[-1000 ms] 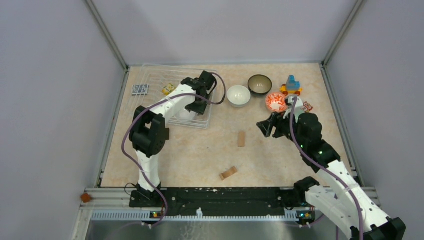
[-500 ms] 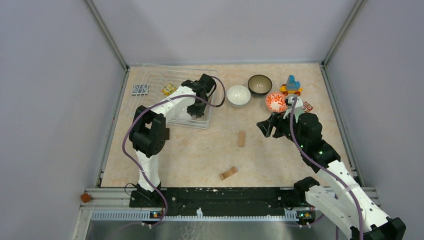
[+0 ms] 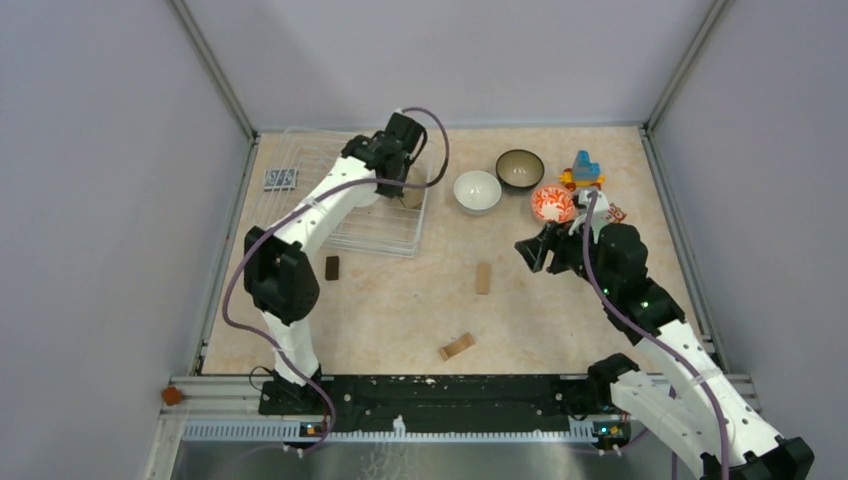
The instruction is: Unload the bowls from the dish rack
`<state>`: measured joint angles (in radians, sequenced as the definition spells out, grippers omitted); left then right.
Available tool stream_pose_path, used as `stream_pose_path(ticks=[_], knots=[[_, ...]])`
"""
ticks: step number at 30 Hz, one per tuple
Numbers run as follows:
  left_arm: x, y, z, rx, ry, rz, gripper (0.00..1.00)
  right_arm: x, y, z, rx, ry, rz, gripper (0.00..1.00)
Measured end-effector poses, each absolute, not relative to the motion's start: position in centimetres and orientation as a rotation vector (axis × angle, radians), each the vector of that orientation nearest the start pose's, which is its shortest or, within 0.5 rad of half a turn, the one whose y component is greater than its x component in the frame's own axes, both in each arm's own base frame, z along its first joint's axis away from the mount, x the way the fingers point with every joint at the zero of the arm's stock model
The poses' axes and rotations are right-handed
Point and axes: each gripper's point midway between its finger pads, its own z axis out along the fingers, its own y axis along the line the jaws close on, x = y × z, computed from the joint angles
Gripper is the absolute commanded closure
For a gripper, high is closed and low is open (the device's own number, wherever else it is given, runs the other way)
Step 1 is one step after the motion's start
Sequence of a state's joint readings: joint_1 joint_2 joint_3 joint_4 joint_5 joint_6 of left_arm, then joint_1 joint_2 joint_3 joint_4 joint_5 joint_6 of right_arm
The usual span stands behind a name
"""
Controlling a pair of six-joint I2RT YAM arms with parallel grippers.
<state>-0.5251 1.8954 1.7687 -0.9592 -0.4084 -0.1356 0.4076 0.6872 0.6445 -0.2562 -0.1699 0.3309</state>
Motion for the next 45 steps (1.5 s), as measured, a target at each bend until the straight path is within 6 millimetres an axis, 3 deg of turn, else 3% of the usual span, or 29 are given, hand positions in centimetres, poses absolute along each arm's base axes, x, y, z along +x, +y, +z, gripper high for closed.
stream_pose_path(ticks=[3, 6, 9, 11, 17, 23, 32, 39, 45], knots=[[41.3, -17.7, 21.4, 0.365, 2.405, 0.147, 1.00, 24.7, 15.2, 23.5, -0.199, 1.882, 0.657, 0.37], [40.6, -20.1, 25.8, 0.404, 2.306, -0.062, 1.00, 24.9, 15.0, 25.0, -0.194, 1.864, 0.640, 0.37], [39.4, -22.7, 27.9, 0.463, 2.248, -0.225, 1.00, 25.5, 14.4, 26.3, -0.160, 1.857, 0.600, 0.37], [38.5, -24.9, 28.2, 0.516, 2.230, -0.311, 1.00, 25.8, 13.5, 26.5, -0.107, 1.862, 0.558, 0.37], [35.8, -32.0, 24.6, 0.697, 2.271, -0.451, 1.00, 25.0, 9.6, 26.8, 0.098, 1.845, 0.426, 0.36], [34.0, -37.1, 20.4, 0.811, 2.327, -0.539, 1.00, 24.1, 5.3, 27.8, 0.295, 1.761, 0.285, 0.36], [33.0, -42.6, 16.5, 0.853, 2.358, -0.654, 1.00, 22.8, 1.5, 27.3, 0.492, 1.693, 0.164, 0.37], [32.9, -45.2, 12.3, 0.898, 2.384, -0.639, 1.00, 22.4, 1.2, 27.4, 0.497, 1.671, 0.171, 0.37], [34.4, -46.1, 9.6, 0.884, 2.392, -0.619, 0.98, 22.3, 1.1, 27.6, 0.482, 1.666, 0.163, 0.37]])
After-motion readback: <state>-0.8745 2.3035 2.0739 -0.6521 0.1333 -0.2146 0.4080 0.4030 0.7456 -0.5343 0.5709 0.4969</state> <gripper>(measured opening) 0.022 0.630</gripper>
